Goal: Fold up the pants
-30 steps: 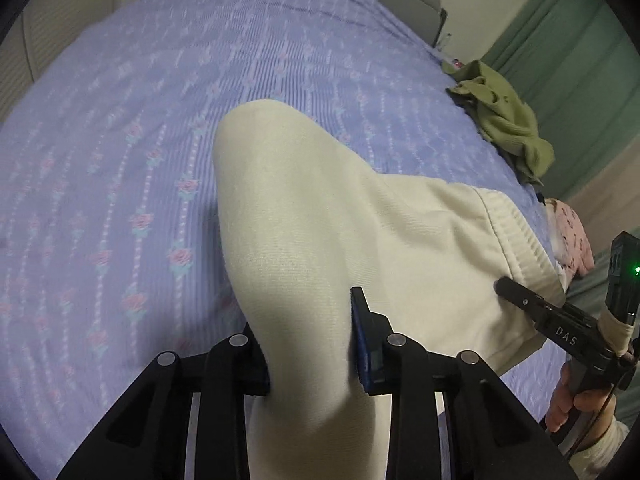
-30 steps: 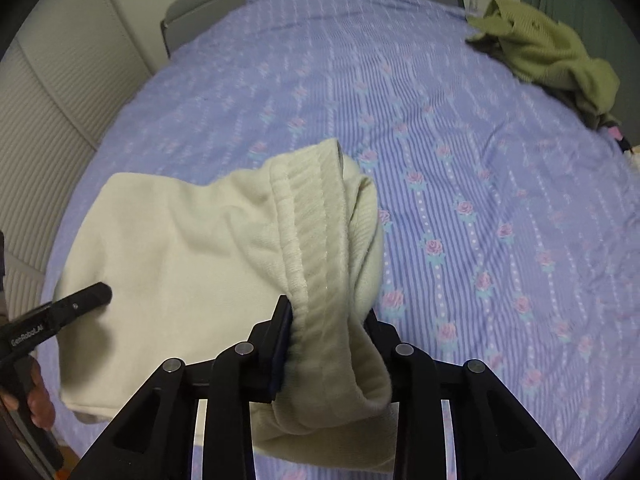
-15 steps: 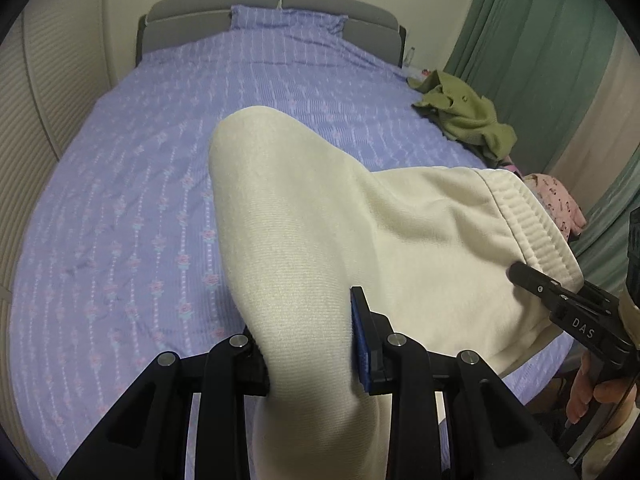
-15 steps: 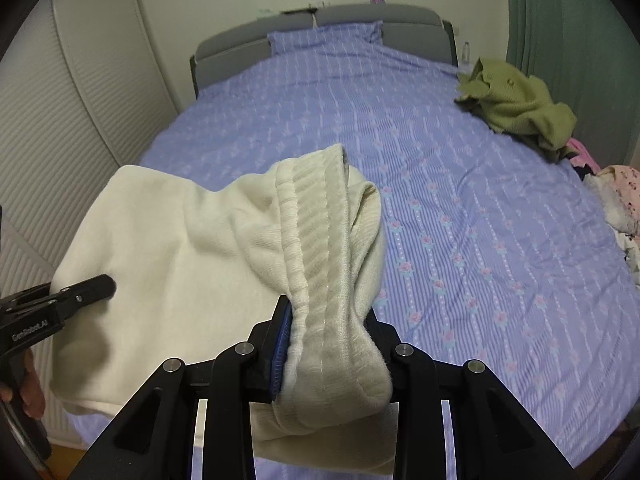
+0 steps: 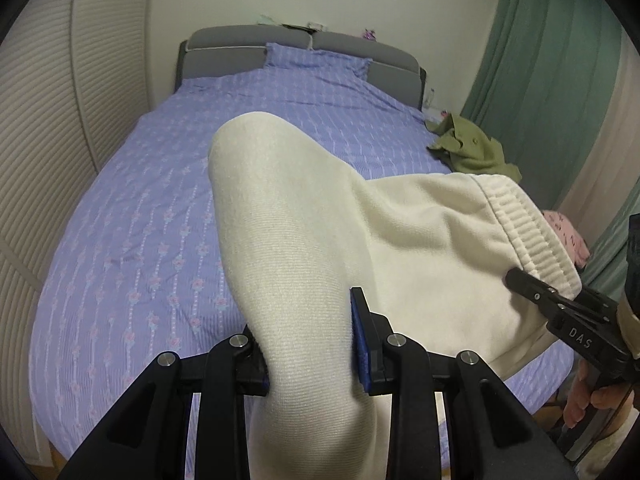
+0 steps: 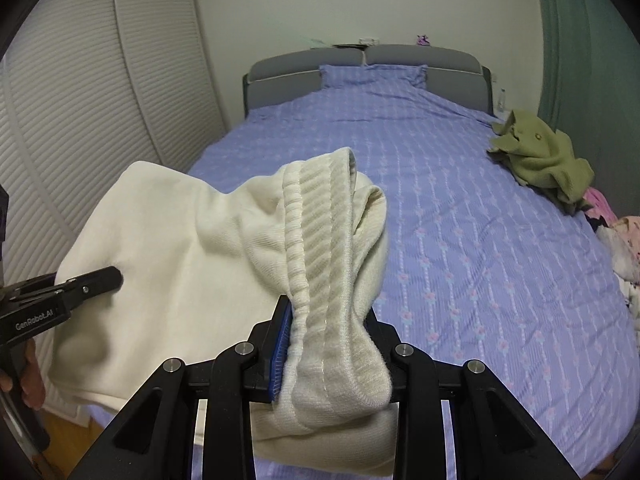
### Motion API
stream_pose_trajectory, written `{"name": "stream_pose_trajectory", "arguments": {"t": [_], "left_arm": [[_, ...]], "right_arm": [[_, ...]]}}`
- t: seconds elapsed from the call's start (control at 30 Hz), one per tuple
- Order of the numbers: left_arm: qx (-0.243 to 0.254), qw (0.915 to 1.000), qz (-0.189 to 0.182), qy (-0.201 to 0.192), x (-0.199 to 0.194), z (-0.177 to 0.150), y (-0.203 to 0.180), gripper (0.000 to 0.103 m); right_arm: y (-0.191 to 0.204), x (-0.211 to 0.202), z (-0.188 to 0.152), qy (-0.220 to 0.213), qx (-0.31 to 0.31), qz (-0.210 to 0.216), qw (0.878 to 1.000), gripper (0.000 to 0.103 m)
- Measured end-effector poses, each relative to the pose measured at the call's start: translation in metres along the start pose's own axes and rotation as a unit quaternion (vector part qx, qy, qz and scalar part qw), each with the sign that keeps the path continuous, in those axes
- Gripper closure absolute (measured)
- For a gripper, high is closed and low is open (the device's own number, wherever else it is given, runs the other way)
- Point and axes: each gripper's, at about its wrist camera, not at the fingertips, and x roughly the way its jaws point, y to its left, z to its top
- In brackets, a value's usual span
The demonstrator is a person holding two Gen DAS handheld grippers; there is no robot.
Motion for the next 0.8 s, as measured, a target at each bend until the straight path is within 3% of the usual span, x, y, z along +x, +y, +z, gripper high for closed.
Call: {"name": "stream_pose_trajectory", "arguments": {"t": [0.2,0.37,0.8], "left_arm": [[-0.009,0.9999,0.007,-0.009,-0.019,-0.011,0.043,0.073],[0.004,0.9999,0.005,0.010,-0.025,-0.013,0.087,0.073],[0.013,0.9984,0.016,0.053,-0.020,-0.017,0.243,0.073]], "right_arm": [[0.044,-0.003,0.000,-0.005,-0.024,0.009,1.000,0.071],[0.082,0.008,-0.005,0.004,-0.002,0.010,1.000,0.071],[0.223,0.079,-0.019,0.059,0.016,0.026,0.998,0.071]]}}
